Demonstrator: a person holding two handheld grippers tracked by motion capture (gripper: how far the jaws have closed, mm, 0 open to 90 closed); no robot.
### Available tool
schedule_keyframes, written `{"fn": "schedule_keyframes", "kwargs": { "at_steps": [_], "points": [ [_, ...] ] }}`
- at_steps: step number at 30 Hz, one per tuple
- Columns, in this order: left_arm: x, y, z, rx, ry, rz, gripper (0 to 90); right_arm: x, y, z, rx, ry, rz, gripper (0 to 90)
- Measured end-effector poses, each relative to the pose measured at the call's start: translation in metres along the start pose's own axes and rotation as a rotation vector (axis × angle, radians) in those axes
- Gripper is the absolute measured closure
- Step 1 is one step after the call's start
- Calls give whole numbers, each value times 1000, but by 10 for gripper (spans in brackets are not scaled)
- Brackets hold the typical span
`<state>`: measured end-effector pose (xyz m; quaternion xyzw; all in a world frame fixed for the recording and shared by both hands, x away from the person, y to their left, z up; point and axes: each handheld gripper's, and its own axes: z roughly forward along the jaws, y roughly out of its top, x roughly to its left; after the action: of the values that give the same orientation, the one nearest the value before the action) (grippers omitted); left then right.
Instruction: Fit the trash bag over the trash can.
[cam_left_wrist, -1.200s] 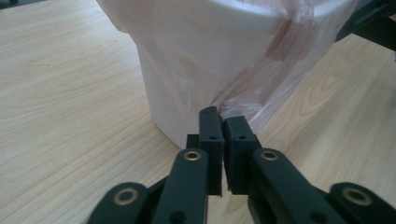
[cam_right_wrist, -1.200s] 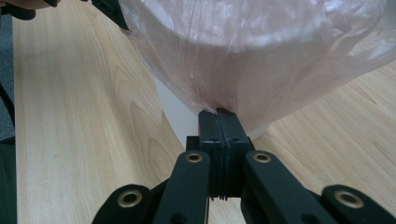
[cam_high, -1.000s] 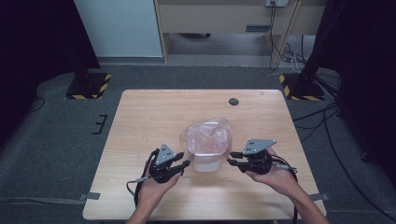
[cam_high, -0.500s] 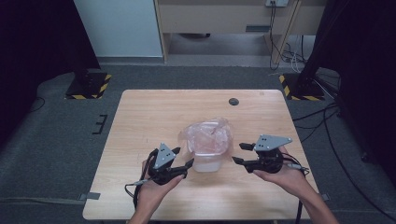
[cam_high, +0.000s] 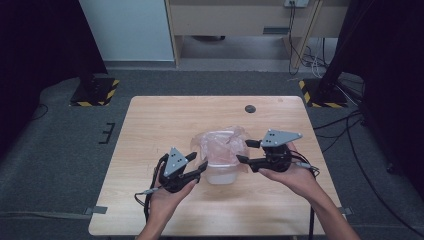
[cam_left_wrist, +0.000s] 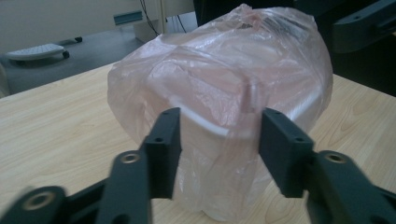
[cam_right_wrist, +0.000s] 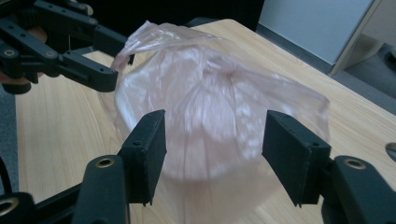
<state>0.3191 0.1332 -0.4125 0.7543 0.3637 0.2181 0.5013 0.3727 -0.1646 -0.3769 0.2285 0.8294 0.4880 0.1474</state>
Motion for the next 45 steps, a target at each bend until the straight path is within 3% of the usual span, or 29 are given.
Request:
{"fn": "schedule_keyframes", "kwargs": {
  "at_steps": [2, 6, 8, 10, 13, 18, 23, 26, 36, 45],
  "points": [
    [2, 2, -2, -9, -9, -5, 592, -1, 6, 7, 6, 9, 8, 441],
    [6, 5, -5, -27, 0, -20, 723, -2, 9, 11, 36, 11, -13, 768],
    [8, 6, -7, -34, 6, -27, 783, -3, 7, 8, 48, 11, -21, 863],
    [9, 6, -7, -35, 13, -31, 828, -4, 4, 3, 46, 12, -14, 895],
    [17, 7, -1, -11, 51, -12, 876, -6, -4, -5, 45, -1, -7, 900],
    [25, 0, 17, 53, 41, -38, 879, -13, -18, -6, 86, -20, 2, 900],
    [30, -2, 25, 74, 55, -46, 875, -15, -29, 1, 125, -28, 0, 900],
    [37, -6, 32, 96, 56, -81, 872, -15, -40, 9, 154, -24, 18, 900],
    [38, -14, 46, 143, 20, -90, 850, -17, -53, 26, 206, -9, 24, 900],
    [42, -23, 54, 186, 29, -83, 845, -18, -60, 35, 228, -9, 35, 900]
  ]
}}
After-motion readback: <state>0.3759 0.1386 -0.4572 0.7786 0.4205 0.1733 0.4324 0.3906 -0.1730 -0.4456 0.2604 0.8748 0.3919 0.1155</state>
